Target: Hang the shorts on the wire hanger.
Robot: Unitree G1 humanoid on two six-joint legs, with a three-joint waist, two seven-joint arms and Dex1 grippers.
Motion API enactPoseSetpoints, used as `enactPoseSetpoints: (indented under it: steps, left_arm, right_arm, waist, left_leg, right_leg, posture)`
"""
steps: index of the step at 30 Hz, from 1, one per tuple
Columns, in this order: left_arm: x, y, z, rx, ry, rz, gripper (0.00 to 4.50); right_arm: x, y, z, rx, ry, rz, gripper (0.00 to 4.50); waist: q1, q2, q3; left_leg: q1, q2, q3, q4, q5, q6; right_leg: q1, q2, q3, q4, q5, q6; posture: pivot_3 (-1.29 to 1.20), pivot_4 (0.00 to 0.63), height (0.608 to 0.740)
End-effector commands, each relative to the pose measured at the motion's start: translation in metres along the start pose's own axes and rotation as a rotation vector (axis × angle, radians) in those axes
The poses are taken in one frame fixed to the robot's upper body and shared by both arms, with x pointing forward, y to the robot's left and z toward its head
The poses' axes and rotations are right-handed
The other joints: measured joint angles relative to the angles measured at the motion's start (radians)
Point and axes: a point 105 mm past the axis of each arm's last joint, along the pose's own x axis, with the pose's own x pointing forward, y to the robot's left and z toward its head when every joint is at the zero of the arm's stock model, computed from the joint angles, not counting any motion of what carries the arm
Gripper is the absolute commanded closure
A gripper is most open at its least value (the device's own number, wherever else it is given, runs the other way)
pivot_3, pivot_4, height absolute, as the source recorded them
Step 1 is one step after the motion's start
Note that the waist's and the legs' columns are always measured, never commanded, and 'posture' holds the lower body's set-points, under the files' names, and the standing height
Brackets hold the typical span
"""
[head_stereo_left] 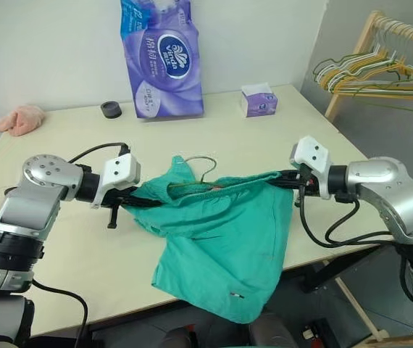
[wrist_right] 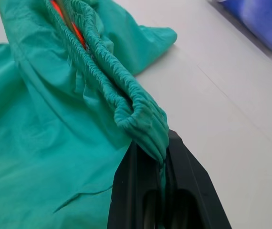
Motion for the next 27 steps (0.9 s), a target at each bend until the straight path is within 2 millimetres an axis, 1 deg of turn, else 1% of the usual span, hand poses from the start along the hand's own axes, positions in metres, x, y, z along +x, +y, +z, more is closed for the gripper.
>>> enactPoseSetpoints:
  steps: [1,4,8,11,12,16,17,20,22,24,27]
  left_arm:
    - [-0.001,0.011,0.002,0.035,0.006,0.071,4.5]
    - [0.006,0.012,0.005,0.033,-0.02,0.093,4.5]
    - [0.012,0.012,0.006,0.025,-0.042,0.104,4.5]
    - [0.016,0.011,0.007,0.018,-0.054,0.108,4.5]
    - [0.017,0.01,0.007,0.015,-0.059,0.108,4.5]
    - [0.021,0.009,0.007,0.007,-0.067,0.107,4.5]
    - [0.021,0.009,0.007,0.006,-0.068,0.107,4.5]
    - [0.025,0.008,0.007,0.002,-0.075,0.106,4.5]
    - [0.027,0.006,0.007,0.0,-0.082,0.101,4.5]
    - [0.029,0.004,0.007,-0.002,-0.084,0.097,4.5]
    - [0.03,0.002,0.006,-0.007,-0.083,0.09,4.5]
  right_arm:
    - [0.005,0.001,0.023,-0.128,-0.025,0.023,4.44]
    - [0.021,0.003,0.037,-0.154,-0.055,0.012,4.44]
    - [0.025,0.009,0.038,-0.155,-0.059,0.042,4.44]
    - [0.024,0.011,0.039,-0.156,-0.065,0.041,3.75]
    - [0.023,0.012,0.04,-0.154,-0.065,0.041,3.45]
    - [0.01,0.02,0.041,-0.12,-0.072,0.074,2.04]
    - [0.007,0.021,0.042,-0.11,-0.076,0.079,1.75]
    - [-0.001,0.017,0.045,-0.087,-0.09,0.042,0.69]
    - [-0.005,0.015,0.043,-0.071,-0.085,0.011,0.02]
    - [-0.009,0.014,0.035,-0.054,-0.06,-0.008,0.02]
    - [-0.011,0.008,0.013,-0.051,-0.002,-0.084,0.02]
  waist:
    - [0.001,0.0,0.0]
    - [-0.001,0.0,0.0]
    - [0.0,0.0,0.0]
    - [0.001,0.0,0.0]
    - [0.001,0.0,0.0]
    - [0.001,0.0,0.0]
    - [0.001,0.0,0.0]
    - [0.0,0.0,0.0]
    - [-0.001,0.0,0.0]
    - [0.0,0.0,0.0]
    - [0.001,0.0,0.0]
  left_leg:
    - [0.0,0.0,0.0,0.0,0.0,0.0]
    - [0.0,0.0,0.0,0.0,0.0,0.0]
    - [-0.001,0.0,-0.001,0.0,0.0,0.0]
    - [-0.001,0.0,0.0,0.001,0.0,0.0]
    - [-0.001,0.0,0.0,0.001,0.0,0.0]
    - [-0.001,0.0,-0.001,0.001,0.0,0.0]
    - [-0.001,0.0,-0.001,0.001,0.0,0.0]
    - [-0.001,0.0,-0.001,0.001,0.0,0.0]
    - [-0.001,0.0,-0.001,0.0,0.0,0.0]
    - [-0.001,0.0,-0.001,0.0,0.0,0.0]
    - [-0.001,0.0,-0.001,0.0,0.0,0.0]
  right_leg:
    - [0.0,0.0,0.0,0.0,0.0,0.0]
    - [0.0,0.0,0.0,0.0,0.0,0.0]
    - [-0.001,-0.002,0.0,0.0,0.0,0.0]
    - [0.0,-0.003,0.0,0.0,0.0,0.0]
    - [0.0,-0.003,0.0,0.0,0.0,0.0]
    - [-0.001,-0.003,0.0,0.0,0.0,0.0]
    - [0.0,-0.003,0.0,0.0,0.0,0.0]
    - [0.0,-0.003,0.0,0.0,0.0,0.0]
    - [0.0,-0.003,0.0,0.0,0.0,0.0]
    - [0.0,-0.003,0.0,0.0,0.0,0.0]
    - [0.0,-0.004,0.0,0.0,0.0,0.0]
  posture:
    - [-0.22,0.067,0.74]
    - [-0.22,0.068,0.74]
    - [-0.21,0.068,0.74]
    - [-0.22,0.069,0.74]
    - [-0.22,0.07,0.74]
    - [-0.22,0.07,0.74]
    - [-0.23,0.07,0.74]
    - [-0.23,0.07,0.74]
    - [-0.23,0.069,0.74]
    - [-0.23,0.069,0.74]
    - [-0.24,0.068,0.74]
